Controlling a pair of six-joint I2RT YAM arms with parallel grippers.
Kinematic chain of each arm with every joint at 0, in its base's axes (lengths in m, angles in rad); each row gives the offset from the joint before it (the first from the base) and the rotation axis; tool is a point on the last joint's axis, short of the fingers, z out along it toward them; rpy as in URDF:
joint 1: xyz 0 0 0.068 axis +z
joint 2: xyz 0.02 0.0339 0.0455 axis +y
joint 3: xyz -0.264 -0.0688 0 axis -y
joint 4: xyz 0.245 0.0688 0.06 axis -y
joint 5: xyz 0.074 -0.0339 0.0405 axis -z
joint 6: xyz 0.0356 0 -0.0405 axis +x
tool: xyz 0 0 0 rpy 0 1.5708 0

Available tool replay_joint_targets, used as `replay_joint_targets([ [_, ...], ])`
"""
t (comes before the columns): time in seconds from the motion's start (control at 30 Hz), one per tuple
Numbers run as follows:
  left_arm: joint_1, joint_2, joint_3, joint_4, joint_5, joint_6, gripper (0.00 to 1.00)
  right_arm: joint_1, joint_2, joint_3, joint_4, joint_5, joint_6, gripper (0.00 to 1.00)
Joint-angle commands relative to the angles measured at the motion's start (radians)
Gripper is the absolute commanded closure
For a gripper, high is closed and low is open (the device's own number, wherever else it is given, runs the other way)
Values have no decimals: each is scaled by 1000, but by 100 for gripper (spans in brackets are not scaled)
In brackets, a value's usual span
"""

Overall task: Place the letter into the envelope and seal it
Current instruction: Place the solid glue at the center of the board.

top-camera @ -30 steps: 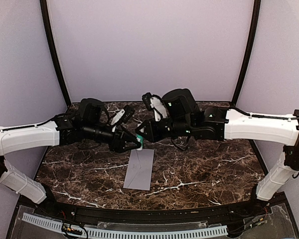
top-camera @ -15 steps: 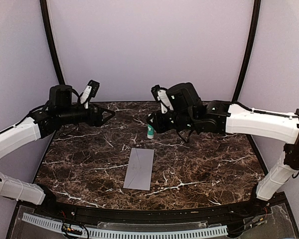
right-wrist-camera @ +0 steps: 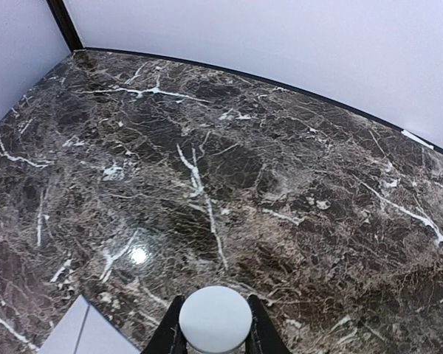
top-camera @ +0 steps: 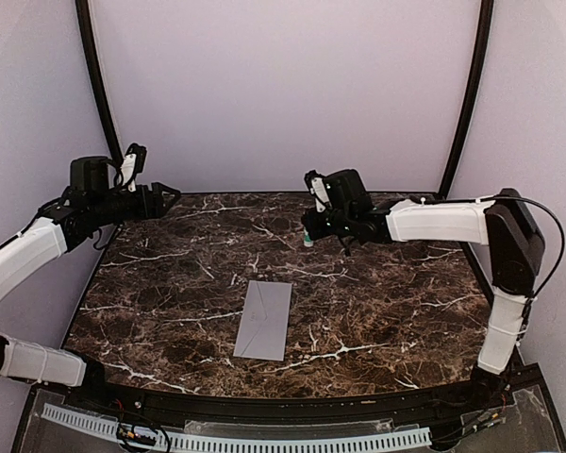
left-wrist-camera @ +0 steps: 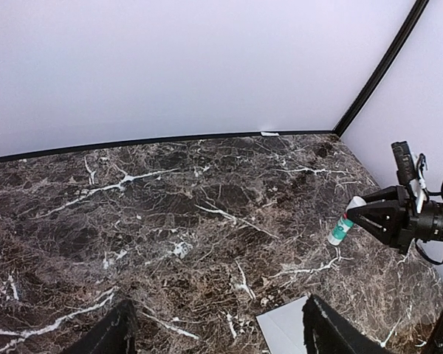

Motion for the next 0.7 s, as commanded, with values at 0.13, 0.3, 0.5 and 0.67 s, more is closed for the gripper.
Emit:
replay_joint_targets([
  [0.13,5,-28,0,-3,-10,-10,24,-71,124,13,236,-68,-83,99],
  [0.3,5,-23,-2,2,-2,-12,24,-76,178,28,288,-78,-96,98],
  [0.5,4,-17,-4,5,8,-16,24,-76,234,62,295,-80,-99,96],
  [0.67,5,-17,-6,6,16,-19,24,-76,260,71,292,-74,-100,93],
])
